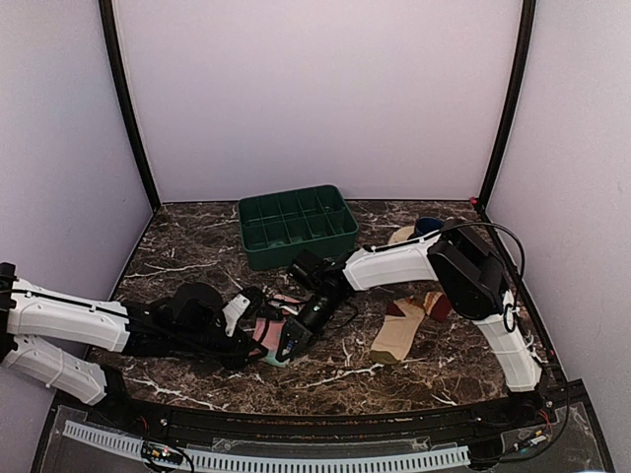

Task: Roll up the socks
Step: Roll the sock at the center of the board.

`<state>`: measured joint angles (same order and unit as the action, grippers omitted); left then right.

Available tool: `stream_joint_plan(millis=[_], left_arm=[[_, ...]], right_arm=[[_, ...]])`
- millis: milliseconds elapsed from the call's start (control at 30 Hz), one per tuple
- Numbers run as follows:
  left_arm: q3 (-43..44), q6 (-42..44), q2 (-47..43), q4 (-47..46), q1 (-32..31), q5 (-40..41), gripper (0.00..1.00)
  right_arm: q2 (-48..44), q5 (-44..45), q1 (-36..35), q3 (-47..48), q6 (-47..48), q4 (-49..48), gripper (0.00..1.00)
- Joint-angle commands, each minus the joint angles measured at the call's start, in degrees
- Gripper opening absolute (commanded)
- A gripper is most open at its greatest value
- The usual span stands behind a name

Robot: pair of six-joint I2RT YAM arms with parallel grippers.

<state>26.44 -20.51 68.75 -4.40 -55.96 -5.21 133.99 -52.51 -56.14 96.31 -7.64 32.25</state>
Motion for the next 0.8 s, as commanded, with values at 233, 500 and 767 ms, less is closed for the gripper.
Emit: stream_joint_plan(millis=[233, 500, 767], left_arm=[[2.18, 5.65, -0.89, 2.01, -5.00, 7.05, 0.35], [4.73, 8.51, 1.69, 5.05, -10.73, 13.44, 0.29], [9.93, 11.89, 11.57, 7.84, -16.48, 19.02, 0.24]], right_arm=[[1.27, -1.45, 0.45, 1.71, 1.35, 3.66, 0.00], [0.56, -4.84, 1.28, -0.16, 0.80, 3.17, 0.00], [-0.93, -5.89, 2.05, -3.97, 0.55, 2.99, 0.00]])
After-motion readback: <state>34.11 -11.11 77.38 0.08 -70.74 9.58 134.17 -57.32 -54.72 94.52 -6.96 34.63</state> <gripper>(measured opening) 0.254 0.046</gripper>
